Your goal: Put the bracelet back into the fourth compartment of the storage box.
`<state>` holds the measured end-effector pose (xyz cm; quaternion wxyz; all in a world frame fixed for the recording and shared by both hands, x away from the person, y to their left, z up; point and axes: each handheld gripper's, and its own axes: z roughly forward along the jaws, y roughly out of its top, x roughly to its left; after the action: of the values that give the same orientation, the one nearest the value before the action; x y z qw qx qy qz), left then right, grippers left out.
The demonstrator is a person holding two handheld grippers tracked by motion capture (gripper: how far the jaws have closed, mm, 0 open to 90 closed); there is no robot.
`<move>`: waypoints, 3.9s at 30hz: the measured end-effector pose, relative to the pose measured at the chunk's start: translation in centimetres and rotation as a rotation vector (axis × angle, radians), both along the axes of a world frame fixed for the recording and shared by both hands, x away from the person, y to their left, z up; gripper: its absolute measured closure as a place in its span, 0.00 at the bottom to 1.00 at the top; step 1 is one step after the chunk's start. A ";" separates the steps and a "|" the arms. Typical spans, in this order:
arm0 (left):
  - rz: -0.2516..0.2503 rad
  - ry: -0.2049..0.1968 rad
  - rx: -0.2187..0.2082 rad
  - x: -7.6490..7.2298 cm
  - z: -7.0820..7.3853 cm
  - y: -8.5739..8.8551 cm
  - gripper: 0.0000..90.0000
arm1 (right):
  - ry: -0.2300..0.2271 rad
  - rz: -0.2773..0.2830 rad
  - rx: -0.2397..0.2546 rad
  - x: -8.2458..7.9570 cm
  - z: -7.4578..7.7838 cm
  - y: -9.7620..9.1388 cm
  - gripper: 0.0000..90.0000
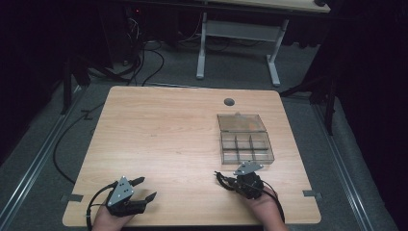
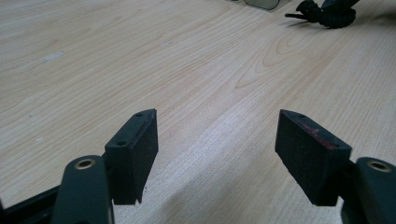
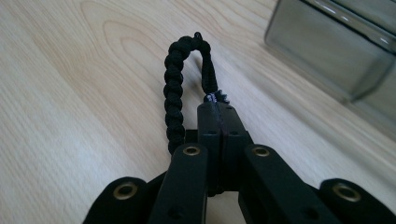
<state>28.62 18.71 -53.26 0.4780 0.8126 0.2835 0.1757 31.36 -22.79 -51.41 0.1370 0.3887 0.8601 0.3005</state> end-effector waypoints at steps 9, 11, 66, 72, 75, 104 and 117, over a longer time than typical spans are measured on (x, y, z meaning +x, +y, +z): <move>0.003 -0.002 0.000 0.0 0.0 0.0 0.34 | -0.013 -0.036 0.016 -0.9 0.4 -1.2 0.95; 0.003 -0.002 -0.002 0.0 0.0 0.0 0.34 | -0.014 -0.046 0.031 -0.7 1.0 -1.4 0.94; -0.009 0.005 0.012 0.0 0.0 0.0 0.34 | 0.376 -0.067 -0.275 2.8 2.7 -2.5 0.75; -0.009 0.006 0.011 0.0 0.0 -0.1 0.34 | 0.400 -0.052 -0.313 3.0 2.9 -2.2 0.71; -0.011 0.008 0.014 0.0 0.0 0.0 0.34 | 0.414 -0.043 -0.333 3.2 2.9 -2.2 0.70; -0.015 0.010 0.013 0.0 0.0 -0.1 0.34 | 0.437 -0.006 -0.301 3.8 4.5 -0.8 0.46; -0.020 0.013 0.014 0.0 0.0 -0.1 0.34 | 0.429 0.023 -0.309 4.2 4.4 0.8 0.41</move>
<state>28.61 18.63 -53.29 0.4721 0.8198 0.2774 0.1678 35.57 -22.01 -47.06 0.0058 0.4081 0.9096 0.0778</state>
